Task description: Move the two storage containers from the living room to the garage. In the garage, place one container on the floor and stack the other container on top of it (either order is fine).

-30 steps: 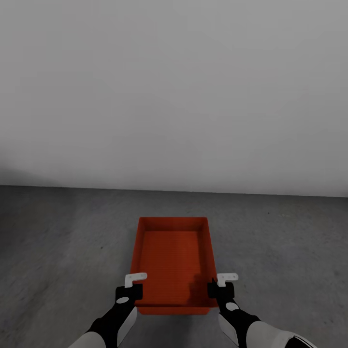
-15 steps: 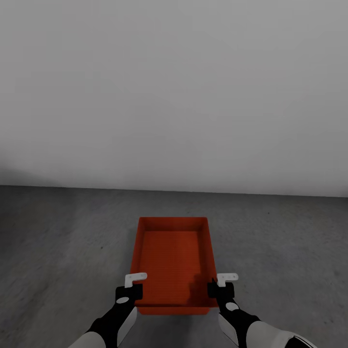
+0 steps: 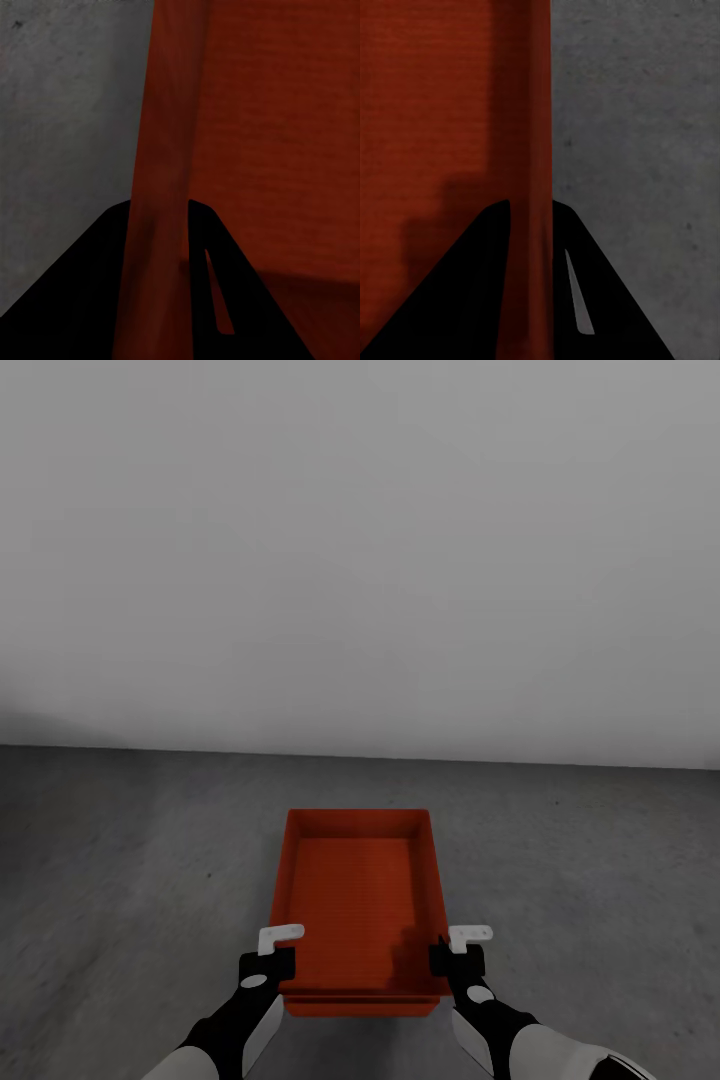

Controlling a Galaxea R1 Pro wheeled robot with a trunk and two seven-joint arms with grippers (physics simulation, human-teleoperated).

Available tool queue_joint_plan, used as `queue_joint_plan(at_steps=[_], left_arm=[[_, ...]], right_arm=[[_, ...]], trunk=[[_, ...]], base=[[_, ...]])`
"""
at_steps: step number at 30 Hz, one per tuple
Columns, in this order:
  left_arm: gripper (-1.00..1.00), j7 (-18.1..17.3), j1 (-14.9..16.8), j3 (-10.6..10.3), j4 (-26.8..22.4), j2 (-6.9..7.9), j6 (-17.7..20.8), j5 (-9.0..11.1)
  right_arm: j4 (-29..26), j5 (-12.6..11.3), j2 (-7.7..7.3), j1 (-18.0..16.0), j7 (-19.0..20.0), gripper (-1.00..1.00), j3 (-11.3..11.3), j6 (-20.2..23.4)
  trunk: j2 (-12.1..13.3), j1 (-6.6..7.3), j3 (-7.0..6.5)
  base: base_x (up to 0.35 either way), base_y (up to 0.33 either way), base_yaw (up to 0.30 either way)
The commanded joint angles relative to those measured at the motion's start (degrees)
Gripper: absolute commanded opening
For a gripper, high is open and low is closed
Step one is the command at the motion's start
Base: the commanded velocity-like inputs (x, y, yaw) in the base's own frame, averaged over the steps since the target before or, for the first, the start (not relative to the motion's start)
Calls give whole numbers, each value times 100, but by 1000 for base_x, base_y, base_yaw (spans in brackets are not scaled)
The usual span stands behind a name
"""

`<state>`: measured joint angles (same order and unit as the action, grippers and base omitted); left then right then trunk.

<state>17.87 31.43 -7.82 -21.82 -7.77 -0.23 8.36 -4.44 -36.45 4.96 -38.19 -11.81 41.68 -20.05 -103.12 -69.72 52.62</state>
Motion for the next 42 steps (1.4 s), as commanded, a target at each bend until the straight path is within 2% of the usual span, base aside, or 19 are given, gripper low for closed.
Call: queue_joint_plan(at_steps=[1, 42], left_arm=[[-100, 525, 3, 193, 2, 215, -3, 61], [-100, 525, 3, 184, 18, 215, 6, 61]], right_arm=[[-4, -46, -39, -5, 3, -100, -249, -52], [-4, -46, -39, -5, 3, -100, -249, -49]], trunk=[[-2, 1, 4], [-2, 1, 4]], base=[[7, 0, 0], [-9, 0, 0]])
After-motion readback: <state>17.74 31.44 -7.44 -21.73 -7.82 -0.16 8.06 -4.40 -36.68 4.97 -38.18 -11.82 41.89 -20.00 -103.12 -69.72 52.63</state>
